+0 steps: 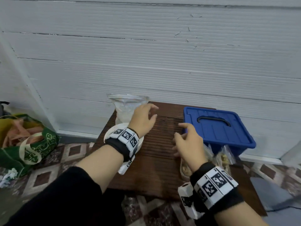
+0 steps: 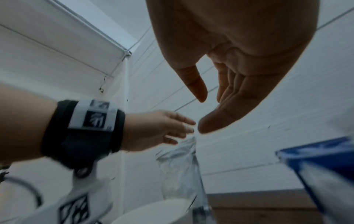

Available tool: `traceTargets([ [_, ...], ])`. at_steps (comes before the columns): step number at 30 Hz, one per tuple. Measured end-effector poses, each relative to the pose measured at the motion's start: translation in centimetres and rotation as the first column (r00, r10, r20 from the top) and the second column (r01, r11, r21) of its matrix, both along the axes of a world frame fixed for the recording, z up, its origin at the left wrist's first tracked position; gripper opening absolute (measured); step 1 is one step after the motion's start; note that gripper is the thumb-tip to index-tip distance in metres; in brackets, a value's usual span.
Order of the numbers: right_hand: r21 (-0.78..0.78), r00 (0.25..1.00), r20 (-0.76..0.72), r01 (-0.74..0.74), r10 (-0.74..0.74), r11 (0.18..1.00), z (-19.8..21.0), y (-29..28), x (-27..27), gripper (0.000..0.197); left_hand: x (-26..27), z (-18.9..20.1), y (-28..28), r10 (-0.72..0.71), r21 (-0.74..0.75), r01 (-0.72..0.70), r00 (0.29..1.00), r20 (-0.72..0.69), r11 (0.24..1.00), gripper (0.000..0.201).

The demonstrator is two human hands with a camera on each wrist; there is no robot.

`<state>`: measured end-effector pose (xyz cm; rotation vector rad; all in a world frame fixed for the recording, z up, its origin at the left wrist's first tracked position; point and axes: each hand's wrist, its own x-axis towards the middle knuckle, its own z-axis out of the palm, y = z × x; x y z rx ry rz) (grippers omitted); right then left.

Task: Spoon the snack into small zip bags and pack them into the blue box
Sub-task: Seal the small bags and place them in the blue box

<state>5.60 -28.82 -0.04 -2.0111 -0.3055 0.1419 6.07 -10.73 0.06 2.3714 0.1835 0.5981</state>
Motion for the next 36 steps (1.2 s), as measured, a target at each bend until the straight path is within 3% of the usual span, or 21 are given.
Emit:
traceTargets([
  [5, 0.076, 0.977, 0.12, 0.168, -0.176, 0.983, 2.8, -7.8, 0.1, 0.012, -0.8, -2.3, -6.5, -0.102, -0.093, 0.086, 0.979, -0.177, 0.992, 0.023],
  [8, 0.091, 0.926, 0.115, 0.351, -0.36, 0.932, 2.5, -12.3, 1.4, 0.008, -1.1, -3.6, -9.0, -0.112, -0.197, 0.044, 0.93, -0.351, 0.979, 0.031],
  [11, -0.018, 0.868, 0.05, 0.495, -0.494, 0.869, 0.6, -15.7, 3.0, 0.01, -1.1, -4.9, -10.7, -0.114, -0.27, -0.032, 0.853, -0.509, 0.962, 0.041],
  [14, -0.251, 0.891, -0.143, 0.388, -0.431, 0.887, -2.6, -17.2, 5.0, 0.027, -0.8, -6.1, -11.8, -0.146, -0.337, -0.084, 0.785, -0.602, 0.938, 0.051],
  [18, -0.375, 0.877, -0.373, 0.156, -0.303, 0.914, -5.0, -17.0, 6.9, 0.053, 0.5, -9.3, -11.8, -0.172, -0.514, -0.183, 0.806, -0.567, 0.838, 0.079],
  [20, -0.342, 0.859, -0.451, 0.084, -0.242, 0.936, -5.5, -16.5, 7.6, 0.058, 1.1, -10.4, -11.6, -0.155, -0.536, -0.209, 0.817, -0.555, 0.818, 0.075],
  [22, -0.269, 0.83, -0.519, 0.07, -0.206, 0.961, -6.4, -16.2, 8.5, 0.065, 0.5, -8.6, -12.3, -0.131, -0.55, -0.238, 0.826, -0.548, 0.8, 0.063],
  [26, -0.283, 0.85, -0.486, 0.065, -0.201, 0.957, -11.3, -17.2, 12.0, 0.077, 0.3, -8.4, -12.4, -0.143, -0.64, -0.316, 0.816, -0.56, 0.7, 0.054],
  [29, -0.283, 0.865, -0.476, 0.021, -0.159, 0.959, -9.4, -16.9, 10.6, 0.072, 0.0, -8.9, -12.1, -0.15, -0.665, -0.345, 0.809, -0.569, 0.663, 0.057],
  [31, -0.228, 0.826, -0.547, 0.013, -0.139, 0.973, -8.5, -16.9, 9.8, 0.064, -0.1, -9.0, -11.9, -0.152, -0.663, -0.364, 0.796, -0.586, 0.655, 0.058],
  [36, -0.196, 0.741, -0.656, 0.013, -0.142, 0.98, -6.5, -17.4, 8.4, 0.071, -0.5, -8.5, -11.8, -0.194, -0.665, -0.381, 0.759, -0.622, 0.643, 0.054],
])
